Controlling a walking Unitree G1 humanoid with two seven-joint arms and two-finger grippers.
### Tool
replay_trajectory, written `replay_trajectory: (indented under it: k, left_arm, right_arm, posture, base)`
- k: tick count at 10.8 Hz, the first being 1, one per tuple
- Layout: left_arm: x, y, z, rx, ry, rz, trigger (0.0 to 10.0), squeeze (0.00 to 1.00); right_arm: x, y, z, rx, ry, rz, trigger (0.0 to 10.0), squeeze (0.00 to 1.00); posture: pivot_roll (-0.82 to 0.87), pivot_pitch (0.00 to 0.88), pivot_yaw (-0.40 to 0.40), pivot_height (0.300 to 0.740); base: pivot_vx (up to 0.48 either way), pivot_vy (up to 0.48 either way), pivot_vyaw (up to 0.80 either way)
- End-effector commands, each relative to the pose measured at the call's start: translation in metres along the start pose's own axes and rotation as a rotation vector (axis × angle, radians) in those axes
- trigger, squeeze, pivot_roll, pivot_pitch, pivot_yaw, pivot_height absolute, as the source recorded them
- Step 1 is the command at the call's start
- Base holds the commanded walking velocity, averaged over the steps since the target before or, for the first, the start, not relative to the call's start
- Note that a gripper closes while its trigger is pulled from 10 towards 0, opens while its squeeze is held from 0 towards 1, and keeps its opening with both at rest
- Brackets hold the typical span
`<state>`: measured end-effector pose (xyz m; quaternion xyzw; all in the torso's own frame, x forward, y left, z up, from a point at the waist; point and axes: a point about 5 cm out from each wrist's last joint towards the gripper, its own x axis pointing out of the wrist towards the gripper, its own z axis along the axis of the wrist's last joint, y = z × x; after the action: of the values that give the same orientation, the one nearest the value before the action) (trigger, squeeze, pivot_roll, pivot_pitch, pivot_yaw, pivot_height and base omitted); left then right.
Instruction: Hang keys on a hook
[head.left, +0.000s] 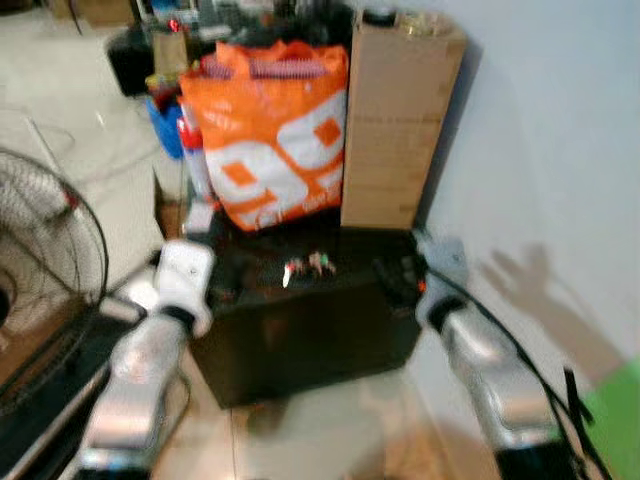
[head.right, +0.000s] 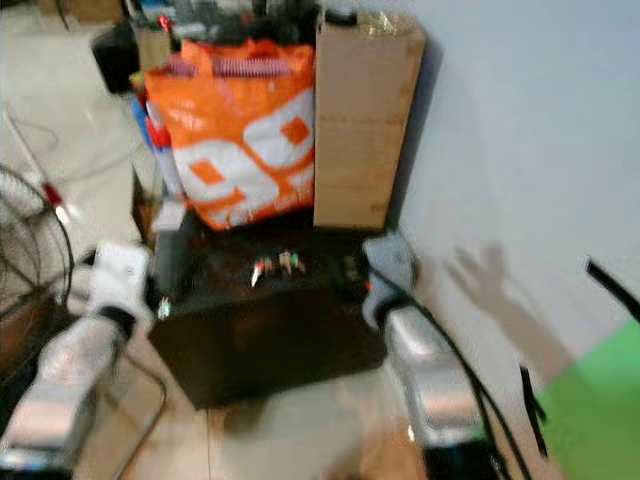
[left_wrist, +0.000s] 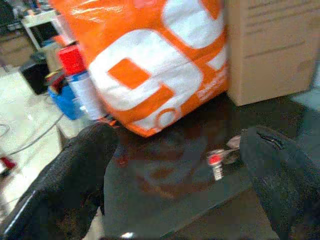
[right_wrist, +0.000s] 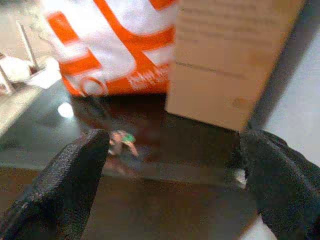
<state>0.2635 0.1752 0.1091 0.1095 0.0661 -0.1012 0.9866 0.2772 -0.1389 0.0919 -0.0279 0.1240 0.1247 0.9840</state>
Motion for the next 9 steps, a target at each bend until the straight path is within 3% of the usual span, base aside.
replay_trajectory:
  k: [1, 9]
  left_arm:
    - [-0.0018, 0.0051, 0.0034, 0.016, -0.007, 0.006, 10.0, 0.07]
    - [-0.002, 0.0039, 0.0052, 0.023, -0.003, -0.011, 10.0, 0.11]
  right_arm:
    - [0.0009, 0.0006, 0.0041, -0.003, -0.016, 0.0, 10.0, 1.0]
    - [0.0032, 0.0013, 0.0052, -0.034, -0.021, 0.023, 10.0, 1.0]
  posture:
    - [-0.02, 0.0, 0.003, 0.74]
    - [-0.01, 0.0, 0.007, 0.74]
  base:
    - [0.382, 0.0, 0.0]
    - [0.373, 0.0, 0.1]
